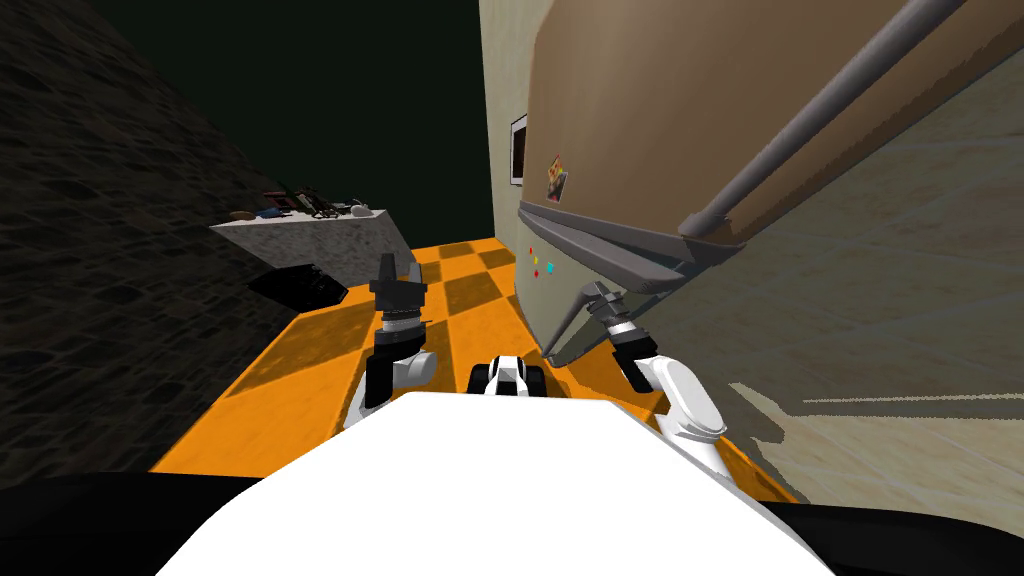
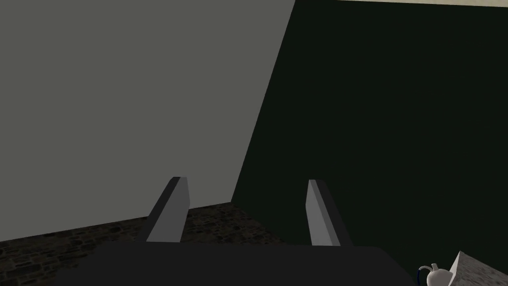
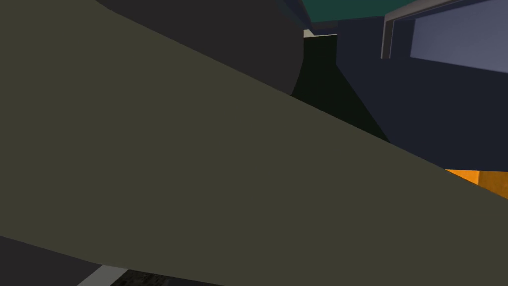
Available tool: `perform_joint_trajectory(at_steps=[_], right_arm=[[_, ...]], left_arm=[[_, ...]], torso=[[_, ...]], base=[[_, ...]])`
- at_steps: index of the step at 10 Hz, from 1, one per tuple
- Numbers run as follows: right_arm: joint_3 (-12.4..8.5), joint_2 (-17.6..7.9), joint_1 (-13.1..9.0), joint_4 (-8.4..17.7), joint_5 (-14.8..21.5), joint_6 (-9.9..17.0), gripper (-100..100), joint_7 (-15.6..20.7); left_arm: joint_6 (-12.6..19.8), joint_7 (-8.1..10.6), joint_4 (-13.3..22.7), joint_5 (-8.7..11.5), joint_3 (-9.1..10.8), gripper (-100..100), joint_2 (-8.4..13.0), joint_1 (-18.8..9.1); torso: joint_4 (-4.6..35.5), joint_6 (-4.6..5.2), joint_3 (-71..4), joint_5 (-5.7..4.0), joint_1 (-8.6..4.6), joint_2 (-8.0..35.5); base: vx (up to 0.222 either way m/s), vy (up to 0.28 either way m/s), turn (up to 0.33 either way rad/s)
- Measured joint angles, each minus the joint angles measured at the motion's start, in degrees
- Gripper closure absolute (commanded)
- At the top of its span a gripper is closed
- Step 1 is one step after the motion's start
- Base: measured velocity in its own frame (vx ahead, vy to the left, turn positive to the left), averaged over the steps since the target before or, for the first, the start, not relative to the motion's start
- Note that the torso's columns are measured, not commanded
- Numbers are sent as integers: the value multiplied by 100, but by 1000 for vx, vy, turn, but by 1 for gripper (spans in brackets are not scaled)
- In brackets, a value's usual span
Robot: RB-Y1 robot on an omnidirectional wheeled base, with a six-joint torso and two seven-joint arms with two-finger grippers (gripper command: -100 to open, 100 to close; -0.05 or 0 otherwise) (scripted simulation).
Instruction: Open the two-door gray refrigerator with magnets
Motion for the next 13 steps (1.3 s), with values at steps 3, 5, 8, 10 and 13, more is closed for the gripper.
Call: perform_joint_trajectory(at_steps=[3,5,8,10,13], right_arm=[[-123,15,89,-18,23,219,100,-18],[-236,50,137,-52,25,347,100,-11],[-236,6,196,-88,67,577,100,-82],[-272,9,267,-151,99,772,100,-80],[-374,89,394,-187,109,969,100,-44]], left_arm=[[0,0,0,0,1,0,1,1],[0,0,0,0,1,0,1,0],[0,0,0,0,3,0,3,1],[0,0,0,0,1,0,1,2],[0,0,-1,0,0,0,1,1]], torso=[[9,2,-2,2,-19,1],[14,22,29,-4,-32,48],[26,38,47,-9,-84,77],[-1,41,37,-8,9,47],[5,21,19,-3,-13,30]], base=[[-12,340,-56],[-42,336,-41],[13,216,-34],[84,341,-94],[64,361,-55]])
